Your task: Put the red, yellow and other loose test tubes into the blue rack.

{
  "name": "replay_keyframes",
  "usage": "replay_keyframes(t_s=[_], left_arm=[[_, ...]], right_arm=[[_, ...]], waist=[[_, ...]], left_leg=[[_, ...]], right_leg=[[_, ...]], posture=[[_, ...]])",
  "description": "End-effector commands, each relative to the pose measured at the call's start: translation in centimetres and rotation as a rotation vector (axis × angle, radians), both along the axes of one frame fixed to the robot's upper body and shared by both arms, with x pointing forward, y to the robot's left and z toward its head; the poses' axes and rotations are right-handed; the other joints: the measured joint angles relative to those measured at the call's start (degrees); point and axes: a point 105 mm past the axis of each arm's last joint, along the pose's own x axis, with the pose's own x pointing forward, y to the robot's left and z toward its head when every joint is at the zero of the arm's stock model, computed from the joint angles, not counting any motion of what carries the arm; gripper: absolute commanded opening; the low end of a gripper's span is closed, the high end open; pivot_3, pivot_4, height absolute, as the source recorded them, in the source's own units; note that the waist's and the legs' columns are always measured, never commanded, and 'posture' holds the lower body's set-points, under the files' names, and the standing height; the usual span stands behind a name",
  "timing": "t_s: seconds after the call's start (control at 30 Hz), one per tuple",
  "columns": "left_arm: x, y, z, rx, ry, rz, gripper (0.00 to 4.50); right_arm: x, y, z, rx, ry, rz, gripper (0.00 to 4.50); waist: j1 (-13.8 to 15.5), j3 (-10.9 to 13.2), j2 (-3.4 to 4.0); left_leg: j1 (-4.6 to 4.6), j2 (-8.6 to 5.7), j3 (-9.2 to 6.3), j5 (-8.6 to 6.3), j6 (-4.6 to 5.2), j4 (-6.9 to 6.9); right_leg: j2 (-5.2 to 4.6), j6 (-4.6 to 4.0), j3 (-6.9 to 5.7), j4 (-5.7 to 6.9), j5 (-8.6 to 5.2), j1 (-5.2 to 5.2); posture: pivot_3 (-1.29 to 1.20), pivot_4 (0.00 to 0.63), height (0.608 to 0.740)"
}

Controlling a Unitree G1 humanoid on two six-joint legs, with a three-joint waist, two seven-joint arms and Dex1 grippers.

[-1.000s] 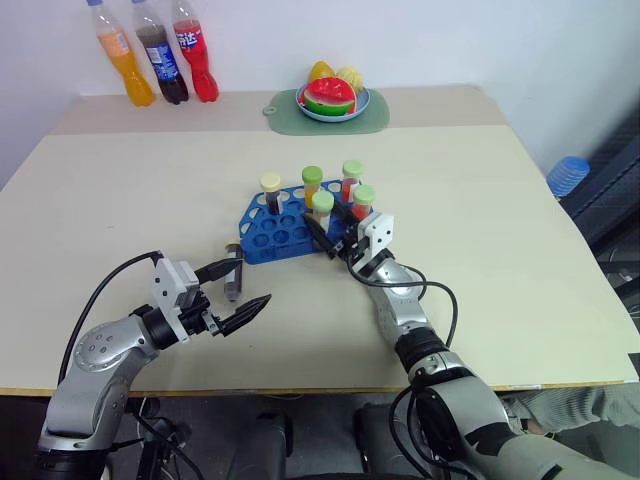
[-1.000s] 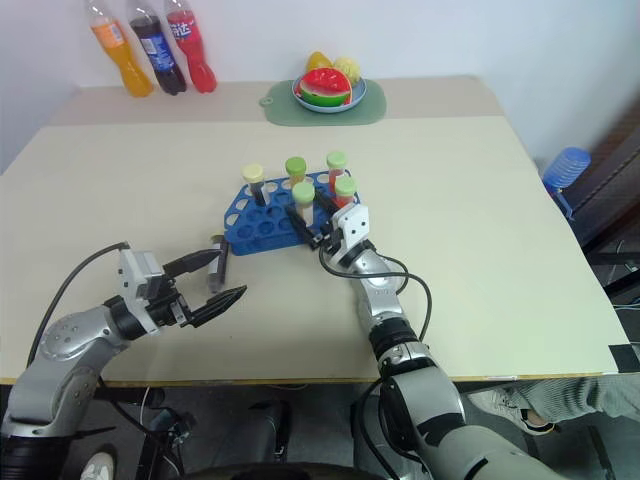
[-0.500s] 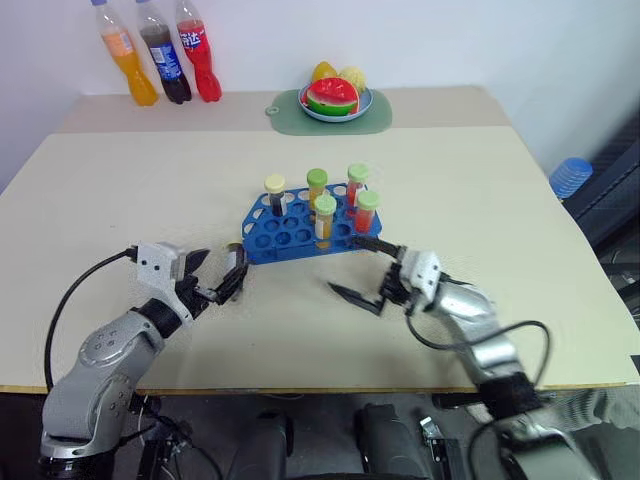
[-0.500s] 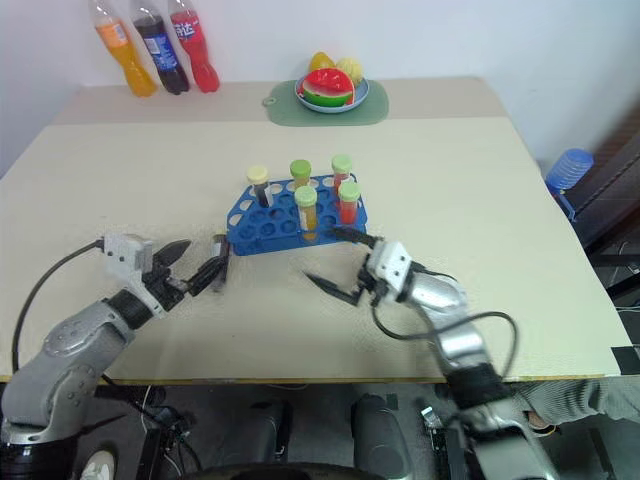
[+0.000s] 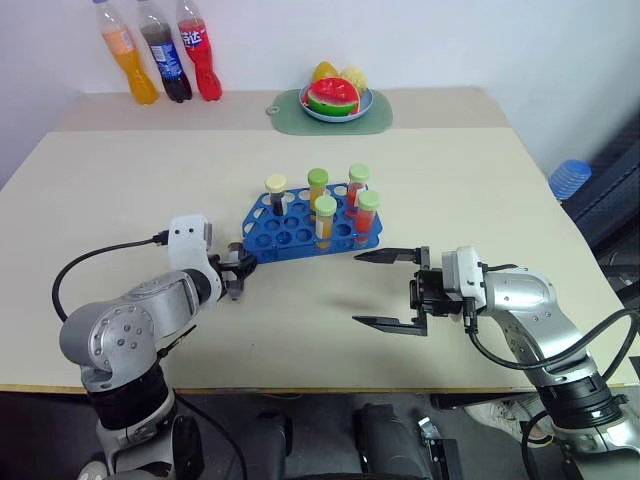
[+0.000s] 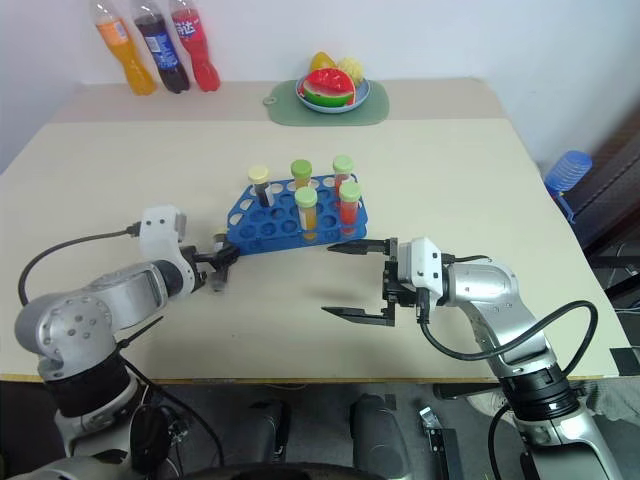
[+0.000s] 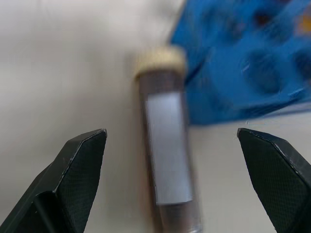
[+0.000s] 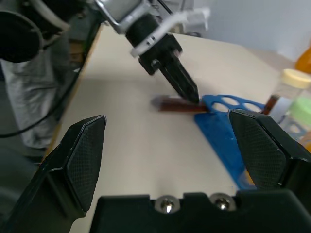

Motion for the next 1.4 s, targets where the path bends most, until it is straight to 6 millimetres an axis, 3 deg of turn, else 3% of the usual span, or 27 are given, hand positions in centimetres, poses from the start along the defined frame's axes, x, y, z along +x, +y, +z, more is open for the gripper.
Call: replay_keyframes(t_s=[0.03,0.17,0.27,0.43,0.47,0.6,0.67,0.77,1.0,1.07,1.2,1.4], left_arm=[[0.6,0.5,0.3,0.039,0.017,0.042,4.50],[1.5,0.8,0.2,0.060,0.056,0.080,4.50],[1.7,1.1,0.0,0.068,0.076,0.073,3.71],[1.6,1.1,0.0,0.046,0.086,0.072,1.21],[1.4,1.2,0.0,0.046,0.085,0.071,0.89],[-0.3,1.1,0.2,0.027,0.033,0.053,0.89],[-1.6,1.5,1.3,0.023,-0.045,0.028,0.89],[-5.0,1.7,3.1,0.078,-0.171,-0.094,0.89],[-8.6,-1.7,8.4,0.056,-0.653,-0.352,0.89],[-8.4,-2.2,8.3,0.090,-0.724,-0.371,0.89],[-6.9,-2.8,8.2,0.141,-1.027,-0.313,0.89],[-4.3,-3.3,6.9,0.078,-1.186,-0.291,0.89]], right_arm=[[-0.2,0.9,1.3,0.032,-0.063,0.039,4.44],[-0.1,1.5,1.6,0.054,-0.073,0.050,4.44],[0.0,1.8,1.5,0.058,-0.075,0.051,4.50],[0.2,1.8,1.6,0.062,-0.075,0.050,4.50],[0.4,1.7,1.6,0.065,-0.074,0.048,4.50],[1.0,1.5,1.4,0.072,-0.063,0.038,4.50],[1.3,1.4,1.5,0.093,-0.045,0.037,4.50],[1.9,1.6,1.7,0.130,-0.018,0.027,4.50],[3.1,1.3,1.7,0.156,0.015,-0.012,4.50],[3.5,1.0,1.6,0.157,0.017,-0.040,4.50],[3.7,0.0,1.3,0.186,0.031,-0.136,4.50],[2.6,-1.6,1.3,0.204,0.055,-0.216,4.50]], waist=[[0.00,0.01,-0.02],[0.31,0.02,-0.03],[0.36,0.01,-0.03],[0.33,0.02,-0.03],[0.29,0.02,-0.03],[-0.04,0.02,-0.03],[-0.13,0.02,-0.03],[-0.32,0.05,-0.09],[1.47,0.05,-0.04],[1.74,0.05,-0.03],[1.80,0.02,0.01],[1.66,0.02,0.04]], left_leg=[[0.00,0.00,0.00,0.01,-0.02,0.00],[0.00,-0.02,-0.01,0.01,-0.04,0.00],[0.00,-0.03,-0.01,0.02,-0.05,0.00],[0.00,-0.03,-0.01,0.02,-0.06,-0.01],[0.00,-0.03,-0.01,0.02,-0.06,-0.01],[0.00,-0.02,0.00,0.02,-0.06,-0.02],[-0.01,-0.01,0.01,0.02,-0.06,-0.03],[-0.06,0.04,0.04,0.04,-0.11,-0.05],[-0.04,-0.07,0.25,0.09,-0.21,-0.07],[-0.04,-0.07,0.24,0.09,-0.21,-0.11],[-0.08,-0.06,0.31,0.05,-0.13,-0.17],[-0.14,-0.05,0.30,0.00,-0.04,-0.18]], right_leg=[[0.00,0.00,0.00,0.00,0.00,-0.01],[-0.03,0.00,0.00,0.00,0.00,0.00],[-0.04,0.00,0.00,0.00,0.01,-0.01],[-0.07,0.00,0.00,0.01,0.01,-0.03],[-0.07,0.00,0.01,0.01,0.01,-0.04],[-0.08,0.00,0.03,0.01,0.01,-0.06],[-0.10,0.00,0.04,0.01,0.01,-0.08],[-0.05,0.00,0.07,0.04,0.01,-0.19],[-0.19,-0.08,0.01,-0.16,0.02,0.00],[-0.16,-0.17,-0.05,-0.40,0.05,0.12],[-0.17,-0.22,-0.03,-0.72,0.08,0.19],[-0.18,-0.10,-0.04,-0.74,0.15,0.14]], posture=[[0.00,0.150,0.740],[0.00,0.150,0.740],[0.00,0.150,0.740],[0.00,0.150,0.740],[0.00,0.150,0.740],[0.00,0.150,0.740],[0.00,0.150,0.740],[0.00,0.150,0.740],[0.00,0.150,0.740],[0.00,0.150,0.740],[0.00,0.150,0.740],[0.00,0.150,0.740]])
